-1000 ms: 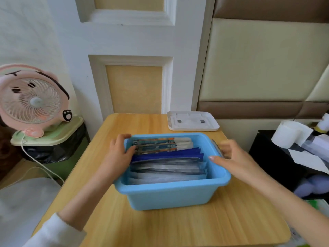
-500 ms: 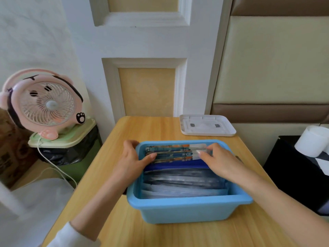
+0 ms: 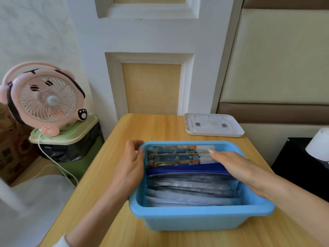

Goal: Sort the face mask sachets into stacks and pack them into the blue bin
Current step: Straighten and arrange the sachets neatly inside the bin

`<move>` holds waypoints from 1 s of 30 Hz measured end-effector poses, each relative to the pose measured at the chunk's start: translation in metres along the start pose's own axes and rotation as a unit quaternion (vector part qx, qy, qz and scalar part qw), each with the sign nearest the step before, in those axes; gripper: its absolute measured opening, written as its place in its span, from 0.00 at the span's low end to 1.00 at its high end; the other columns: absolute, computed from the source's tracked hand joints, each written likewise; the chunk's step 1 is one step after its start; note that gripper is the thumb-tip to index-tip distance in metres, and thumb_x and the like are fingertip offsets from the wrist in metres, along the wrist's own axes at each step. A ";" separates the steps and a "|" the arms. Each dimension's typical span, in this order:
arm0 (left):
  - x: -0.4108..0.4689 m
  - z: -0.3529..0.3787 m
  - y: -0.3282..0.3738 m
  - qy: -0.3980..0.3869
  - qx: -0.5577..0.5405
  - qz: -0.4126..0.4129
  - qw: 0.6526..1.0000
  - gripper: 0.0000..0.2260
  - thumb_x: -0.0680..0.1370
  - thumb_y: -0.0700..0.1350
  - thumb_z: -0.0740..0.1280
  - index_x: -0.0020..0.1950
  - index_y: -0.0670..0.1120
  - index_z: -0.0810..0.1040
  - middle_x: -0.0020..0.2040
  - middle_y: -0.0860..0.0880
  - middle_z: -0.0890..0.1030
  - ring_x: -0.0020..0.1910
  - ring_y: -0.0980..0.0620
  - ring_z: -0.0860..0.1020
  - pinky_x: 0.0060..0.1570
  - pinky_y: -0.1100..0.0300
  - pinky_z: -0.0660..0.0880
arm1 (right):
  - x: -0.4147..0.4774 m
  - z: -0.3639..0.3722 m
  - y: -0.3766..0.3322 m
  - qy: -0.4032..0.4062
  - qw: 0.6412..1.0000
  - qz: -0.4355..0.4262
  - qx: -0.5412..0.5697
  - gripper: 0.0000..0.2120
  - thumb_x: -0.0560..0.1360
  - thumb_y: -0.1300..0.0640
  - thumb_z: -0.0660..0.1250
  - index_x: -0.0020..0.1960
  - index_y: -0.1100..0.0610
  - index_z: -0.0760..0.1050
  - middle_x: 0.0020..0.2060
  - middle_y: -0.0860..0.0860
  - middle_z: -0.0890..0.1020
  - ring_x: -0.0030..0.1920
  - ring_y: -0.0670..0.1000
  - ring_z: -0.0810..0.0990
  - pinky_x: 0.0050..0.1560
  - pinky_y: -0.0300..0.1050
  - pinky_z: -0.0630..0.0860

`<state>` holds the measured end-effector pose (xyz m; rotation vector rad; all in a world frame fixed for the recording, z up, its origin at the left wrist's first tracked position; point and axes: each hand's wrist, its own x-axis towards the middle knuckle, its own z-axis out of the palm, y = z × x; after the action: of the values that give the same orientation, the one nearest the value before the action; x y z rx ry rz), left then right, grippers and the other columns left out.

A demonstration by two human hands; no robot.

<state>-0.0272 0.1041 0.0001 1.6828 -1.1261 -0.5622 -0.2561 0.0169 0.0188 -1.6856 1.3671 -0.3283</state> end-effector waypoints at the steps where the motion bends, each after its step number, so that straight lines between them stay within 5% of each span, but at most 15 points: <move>1: 0.000 0.000 0.000 -0.001 0.001 0.003 1.000 0.10 0.82 0.49 0.52 0.62 0.51 0.66 0.52 0.54 0.75 0.47 0.59 0.76 0.41 0.64 0.72 | 0.000 0.000 -0.002 0.007 1.000 0.003 -0.015 0.32 0.78 0.36 0.51 0.70 0.58 0.67 0.68 0.55 0.71 0.63 0.51 0.71 0.69 0.48 0.58; 6: -0.006 -0.003 -0.002 -0.004 0.019 0.022 1.000 0.09 0.81 0.50 0.55 0.61 0.53 0.66 0.50 0.55 0.77 0.45 0.57 0.78 0.42 0.61 0.76 | -0.011 0.003 -0.008 0.010 0.998 -0.017 -0.062 0.28 0.78 0.38 0.51 0.70 0.54 0.66 0.71 0.48 0.67 0.70 0.50 0.65 0.66 0.45 0.63; 9: -0.016 -0.003 -0.004 0.002 0.010 0.035 0.999 0.08 0.81 0.50 0.55 0.60 0.55 0.66 0.46 0.55 0.78 0.40 0.60 0.79 0.33 0.69 0.74 | -0.027 0.006 -0.008 0.076 0.972 -0.042 -0.220 0.23 0.77 0.36 0.51 0.57 0.53 0.71 0.54 0.50 0.80 0.54 0.48 0.77 0.48 0.40 0.72; 11: -0.024 -0.002 -0.004 0.010 -0.004 0.046 0.999 0.08 0.81 0.50 0.55 0.59 0.56 0.66 0.42 0.55 0.78 0.37 0.63 0.79 0.31 0.70 0.72 | -0.038 0.004 -0.005 0.161 0.929 -0.099 -0.319 0.20 0.76 0.37 0.54 0.58 0.51 0.68 0.48 0.48 0.80 0.47 0.47 0.80 0.48 0.43 0.77; 14: -0.035 -0.002 -0.002 0.018 -0.027 0.064 0.997 0.08 0.80 0.50 0.56 0.58 0.57 0.67 0.37 0.59 0.80 0.37 0.62 0.79 0.32 0.69 0.72 | -0.050 -0.009 0.007 0.247 0.898 -0.276 -0.236 0.08 0.73 0.47 0.67 0.52 0.43 0.72 0.39 0.44 0.79 0.39 0.43 0.80 0.43 0.35 0.76; 16: -0.042 -0.003 0.001 0.018 -0.040 0.082 0.996 0.07 0.80 0.49 0.56 0.57 0.58 0.68 0.38 0.64 0.79 0.36 0.62 0.78 0.32 0.68 0.72 | -0.057 -0.015 0.019 0.224 0.875 -0.354 -0.244 0.02 0.74 0.47 0.67 0.44 0.42 0.74 0.40 0.40 0.78 0.39 0.39 0.79 0.41 0.31 0.75; 18: -0.048 -0.004 0.003 0.017 -0.047 0.094 0.994 0.08 0.79 0.50 0.56 0.57 0.58 0.68 0.39 0.65 0.78 0.37 0.62 0.78 0.34 0.69 0.72 | -0.060 -0.016 0.036 0.207 0.859 -0.389 -0.262 0.06 0.74 0.46 0.62 0.43 0.45 0.77 0.41 0.39 0.77 0.38 0.41 0.79 0.40 0.36 0.74; 21: -0.050 -0.007 0.002 -0.003 -0.018 0.112 0.994 0.18 0.72 0.60 0.61 0.60 0.63 0.63 0.48 0.68 0.75 0.48 0.65 0.76 0.41 0.68 0.74 | -0.064 -0.013 0.040 0.250 0.831 -0.416 -0.273 0.11 0.75 0.47 0.62 0.42 0.49 0.81 0.41 0.41 0.74 0.38 0.45 0.76 0.40 0.41 0.71; 24: -0.051 -0.012 0.000 -0.048 0.066 0.149 0.985 0.23 0.66 0.70 0.64 0.55 0.67 0.59 0.56 0.67 0.68 0.57 0.73 0.66 0.49 0.77 0.66 | -0.065 -0.005 0.028 0.264 0.793 -0.445 -0.322 0.12 0.74 0.48 0.63 0.42 0.50 0.83 0.37 0.45 0.74 0.37 0.49 0.72 0.39 0.42 0.69; 30: -0.049 -0.017 -0.003 -0.089 0.123 0.187 0.971 0.26 0.60 0.75 0.62 0.53 0.66 0.67 0.59 0.64 0.63 0.62 0.63 0.66 0.51 0.78 0.63 | -0.062 0.012 0.002 0.158 0.826 -0.452 -0.297 0.08 0.73 0.50 0.66 0.44 0.49 0.83 0.37 0.38 0.74 0.32 0.34 0.66 0.37 0.21 0.64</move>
<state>-0.0355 0.1552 -0.0028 1.5892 -1.6555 -0.3467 -0.2711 0.0767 0.0304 -2.8724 0.8067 -0.8010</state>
